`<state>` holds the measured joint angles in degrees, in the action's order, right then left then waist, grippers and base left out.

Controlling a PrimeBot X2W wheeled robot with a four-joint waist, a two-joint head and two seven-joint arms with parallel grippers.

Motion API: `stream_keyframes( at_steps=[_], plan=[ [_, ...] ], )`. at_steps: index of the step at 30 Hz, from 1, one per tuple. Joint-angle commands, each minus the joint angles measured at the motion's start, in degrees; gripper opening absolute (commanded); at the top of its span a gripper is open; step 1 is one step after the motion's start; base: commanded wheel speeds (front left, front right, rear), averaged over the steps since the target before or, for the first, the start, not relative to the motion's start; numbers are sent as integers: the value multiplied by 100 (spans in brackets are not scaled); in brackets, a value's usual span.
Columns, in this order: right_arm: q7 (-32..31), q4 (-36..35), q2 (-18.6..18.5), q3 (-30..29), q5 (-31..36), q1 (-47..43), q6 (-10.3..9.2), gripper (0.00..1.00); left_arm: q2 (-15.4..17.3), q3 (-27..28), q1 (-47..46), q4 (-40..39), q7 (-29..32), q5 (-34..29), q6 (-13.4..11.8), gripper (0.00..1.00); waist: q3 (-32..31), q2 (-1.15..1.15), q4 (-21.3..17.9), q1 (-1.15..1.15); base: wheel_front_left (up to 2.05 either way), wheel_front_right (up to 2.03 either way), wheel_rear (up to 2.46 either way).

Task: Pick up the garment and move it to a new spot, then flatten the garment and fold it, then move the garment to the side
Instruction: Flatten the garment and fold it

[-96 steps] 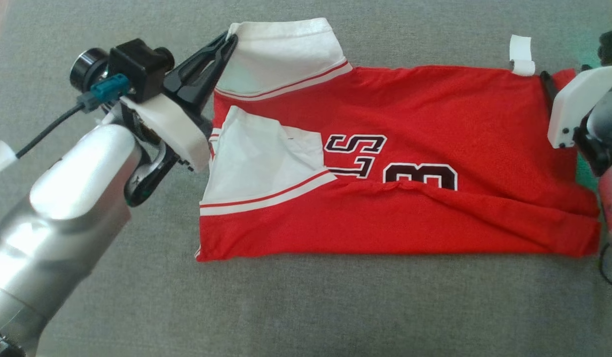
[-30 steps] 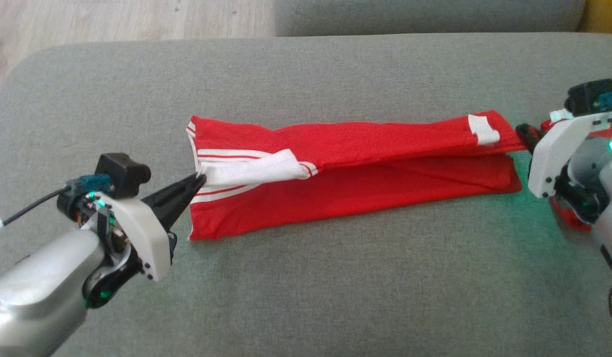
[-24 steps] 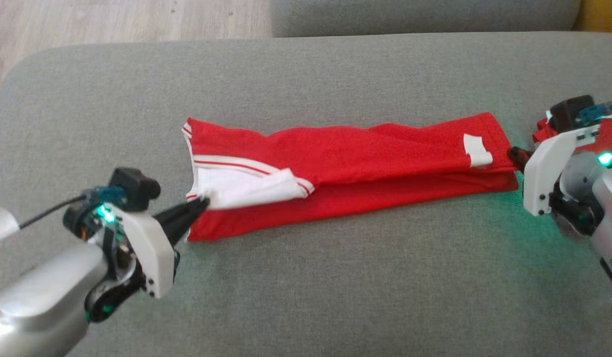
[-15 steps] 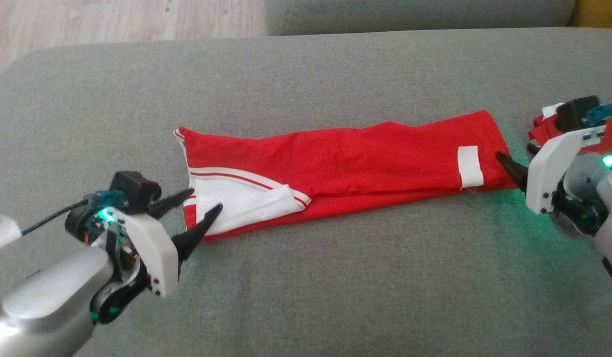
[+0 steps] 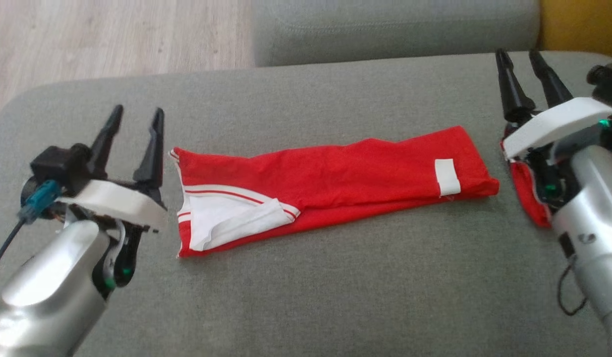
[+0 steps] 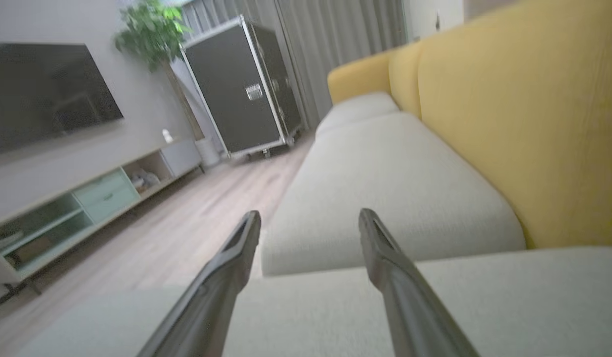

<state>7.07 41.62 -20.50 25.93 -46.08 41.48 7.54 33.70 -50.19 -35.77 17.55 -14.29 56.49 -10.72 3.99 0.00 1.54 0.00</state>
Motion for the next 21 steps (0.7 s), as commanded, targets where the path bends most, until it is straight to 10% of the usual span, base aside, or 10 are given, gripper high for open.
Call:
stream_keyframes(
  at_steps=[1, 7, 21],
  plan=[
    [236, -204, 78, -41, 146, -11, -5, 100, 106, 551, -130, -226, -64, -216, -97, 100, -83, 0, -40, 0, 0, 0, 0],
    [777, -592, 854, -759, 1208, -834, -5, 100, -720, 2459, 1328, -981, -69, -1662, -267, 100, -289, 0, -129, 0, 0, 0, 0],
    [792, -1820, 1756, -1996, 2931, -2963, -5, 100, -2338, 4024, 3115, -820, -70, -3166, 768, 100, -393, 0, -116, 0, 0, 0, 0]
  ],
)
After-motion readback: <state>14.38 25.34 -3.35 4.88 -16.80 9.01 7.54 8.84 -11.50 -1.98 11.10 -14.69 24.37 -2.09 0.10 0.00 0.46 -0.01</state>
